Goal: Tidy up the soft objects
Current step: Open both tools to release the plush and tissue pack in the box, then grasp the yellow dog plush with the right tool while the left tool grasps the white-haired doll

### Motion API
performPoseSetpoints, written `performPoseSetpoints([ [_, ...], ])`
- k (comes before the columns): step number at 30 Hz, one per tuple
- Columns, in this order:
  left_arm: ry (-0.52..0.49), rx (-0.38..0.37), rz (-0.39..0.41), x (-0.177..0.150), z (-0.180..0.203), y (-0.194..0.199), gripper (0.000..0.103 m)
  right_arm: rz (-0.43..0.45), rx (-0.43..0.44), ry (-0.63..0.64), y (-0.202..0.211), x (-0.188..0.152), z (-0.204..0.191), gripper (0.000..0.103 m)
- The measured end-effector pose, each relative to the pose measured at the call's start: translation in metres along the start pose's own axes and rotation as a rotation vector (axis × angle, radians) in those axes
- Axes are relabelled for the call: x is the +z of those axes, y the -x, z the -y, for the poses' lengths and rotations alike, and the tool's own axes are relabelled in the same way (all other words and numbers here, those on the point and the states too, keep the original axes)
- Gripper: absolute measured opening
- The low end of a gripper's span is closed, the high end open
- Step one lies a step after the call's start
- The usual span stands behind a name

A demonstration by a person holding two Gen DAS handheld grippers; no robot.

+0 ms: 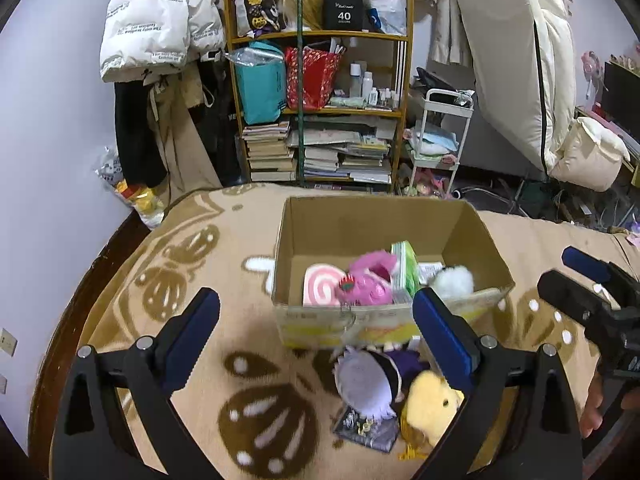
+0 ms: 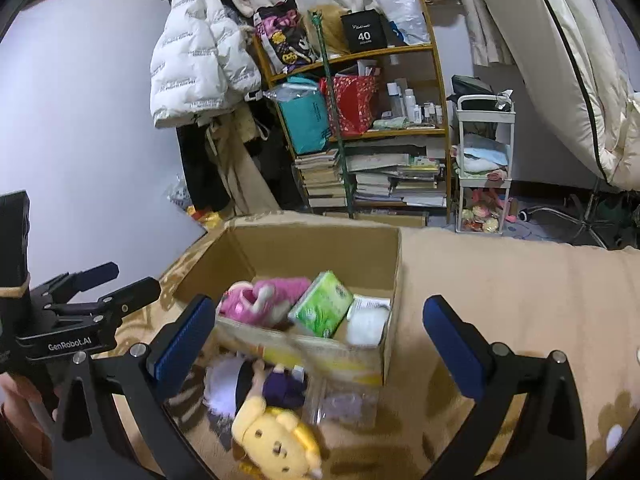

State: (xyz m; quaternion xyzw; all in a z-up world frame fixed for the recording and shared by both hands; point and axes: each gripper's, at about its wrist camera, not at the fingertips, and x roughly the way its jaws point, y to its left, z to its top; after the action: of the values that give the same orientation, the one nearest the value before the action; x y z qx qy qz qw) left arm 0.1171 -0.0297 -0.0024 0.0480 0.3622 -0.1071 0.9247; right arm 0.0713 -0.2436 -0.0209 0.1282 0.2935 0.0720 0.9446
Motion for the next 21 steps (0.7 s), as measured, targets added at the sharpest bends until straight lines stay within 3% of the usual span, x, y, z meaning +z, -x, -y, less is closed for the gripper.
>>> performPoseSetpoints([
  [6,0.003,-0.002,-0.09,-0.02,-0.001,0.001,0.097,-0.035,0.03,0.004,0.008,-0.025,-0.014,0.103],
  [15,0.083,-0.059,-0.233,-0.048,-0.019,-0.029,0.097,-0.18,-0.01,0.01,-0.021,-0.069,-0.019,0.103],
  [21,0.107,-0.079,-0.275,-0.054,-0.022,-0.044,0.097,-0.267,-0.02,0.071,-0.043,-0.083,-0.029,0.103],
])
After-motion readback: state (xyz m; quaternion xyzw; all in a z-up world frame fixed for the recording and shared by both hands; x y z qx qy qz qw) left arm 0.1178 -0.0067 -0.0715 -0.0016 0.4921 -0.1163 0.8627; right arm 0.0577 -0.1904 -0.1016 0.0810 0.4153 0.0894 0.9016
